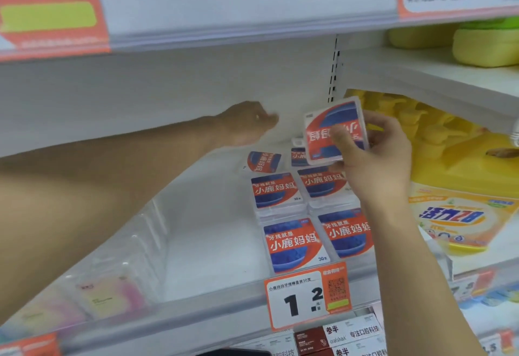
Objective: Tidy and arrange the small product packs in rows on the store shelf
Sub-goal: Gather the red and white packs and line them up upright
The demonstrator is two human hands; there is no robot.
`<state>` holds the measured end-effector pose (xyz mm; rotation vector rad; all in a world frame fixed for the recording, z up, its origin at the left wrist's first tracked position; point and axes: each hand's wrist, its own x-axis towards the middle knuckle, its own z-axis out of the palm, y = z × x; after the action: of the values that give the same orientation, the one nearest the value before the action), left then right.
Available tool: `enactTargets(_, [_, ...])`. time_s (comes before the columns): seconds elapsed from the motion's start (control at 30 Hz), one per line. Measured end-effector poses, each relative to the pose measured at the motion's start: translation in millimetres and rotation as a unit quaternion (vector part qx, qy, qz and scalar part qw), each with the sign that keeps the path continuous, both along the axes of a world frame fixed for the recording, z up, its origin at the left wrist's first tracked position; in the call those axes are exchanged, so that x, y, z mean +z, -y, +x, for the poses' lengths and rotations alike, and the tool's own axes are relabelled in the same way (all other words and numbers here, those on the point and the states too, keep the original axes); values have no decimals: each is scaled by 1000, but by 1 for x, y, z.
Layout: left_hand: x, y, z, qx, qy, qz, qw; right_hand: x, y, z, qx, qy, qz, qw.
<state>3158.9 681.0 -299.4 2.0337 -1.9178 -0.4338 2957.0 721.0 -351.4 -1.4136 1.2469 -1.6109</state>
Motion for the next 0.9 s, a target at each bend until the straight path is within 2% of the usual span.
enactTargets(0.07, [-17,10,10,-17,100,117,988,-1,3,-6,-30,17,21,999])
enactTargets(0.13, [-28,15,14,-27,101,187,977,0,5,-9,-40,57,41,997])
enactTargets(0.23, [-34,21,16,-29,126,175,976,2,6,-13,-35,136,33,990])
enactTargets(0.3, [-35,23,20,-18,170,165,971,3,5,-15,-52,150,11,987])
enactTargets(0.4, [-34,17,23,11,193,104,976,8,2,-16,-56,177,-32,982])
enactTargets(0.57, [-7,-3,30,75,168,-117,976,13,-6,-16,-16,191,-50,980])
enactTargets(0.67, [14,-20,29,119,66,-155,978,21,-15,-17,18,195,9,981])
enactTargets(0.73, [22,-45,15,140,-71,-159,975,26,-20,-22,40,186,66,980])
enactTargets(0.83, [16,-90,-17,135,-311,-177,924,37,-29,-37,63,139,122,981])
enactTargets(0.9, [0,-115,-36,141,-388,-182,892,42,-38,-49,56,111,125,984])
